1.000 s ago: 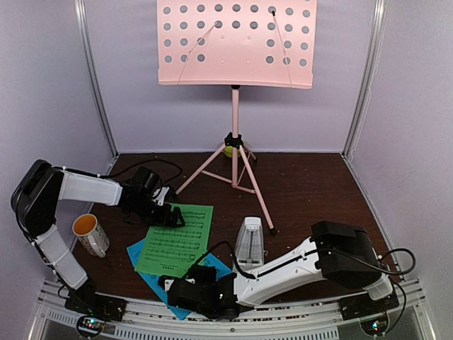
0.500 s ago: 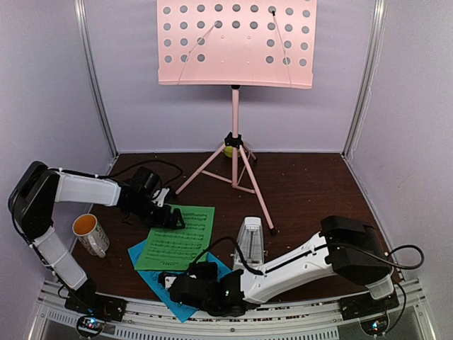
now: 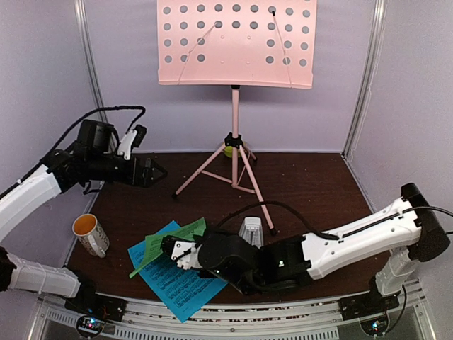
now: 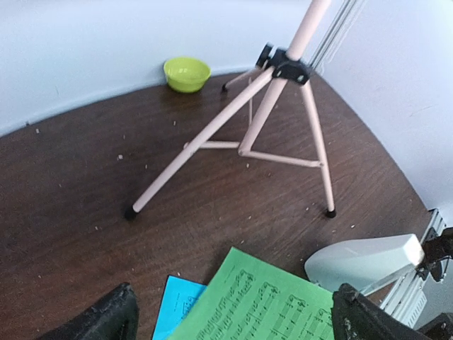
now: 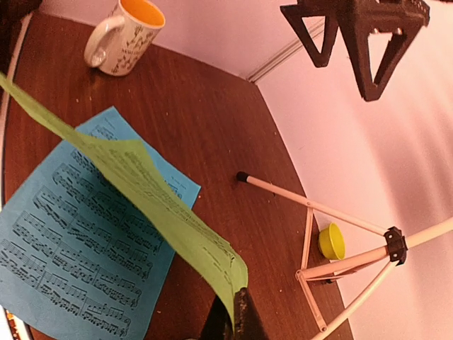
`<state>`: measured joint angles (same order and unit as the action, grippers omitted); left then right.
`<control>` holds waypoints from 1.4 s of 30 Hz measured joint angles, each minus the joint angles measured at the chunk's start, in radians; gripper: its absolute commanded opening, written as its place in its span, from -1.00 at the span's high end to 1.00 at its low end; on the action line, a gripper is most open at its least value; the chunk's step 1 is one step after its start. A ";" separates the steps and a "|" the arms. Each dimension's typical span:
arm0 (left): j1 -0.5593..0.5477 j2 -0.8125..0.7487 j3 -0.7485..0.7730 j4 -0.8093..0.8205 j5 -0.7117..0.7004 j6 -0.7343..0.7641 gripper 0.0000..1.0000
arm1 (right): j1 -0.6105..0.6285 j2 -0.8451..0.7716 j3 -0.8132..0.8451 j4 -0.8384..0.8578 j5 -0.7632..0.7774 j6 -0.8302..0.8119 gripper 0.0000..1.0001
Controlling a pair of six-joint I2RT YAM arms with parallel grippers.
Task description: Set up the instrument practice props
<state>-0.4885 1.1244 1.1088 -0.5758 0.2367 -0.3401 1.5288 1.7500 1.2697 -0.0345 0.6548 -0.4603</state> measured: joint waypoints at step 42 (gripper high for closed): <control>-0.767 0.122 0.229 -0.240 0.563 0.475 -0.95 | 0.410 -0.674 -0.275 0.082 -0.368 -0.905 1.00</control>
<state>-1.2556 1.2469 1.3376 -0.8154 0.7998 0.1345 1.9388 1.0760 0.9947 0.0475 0.2867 -1.3655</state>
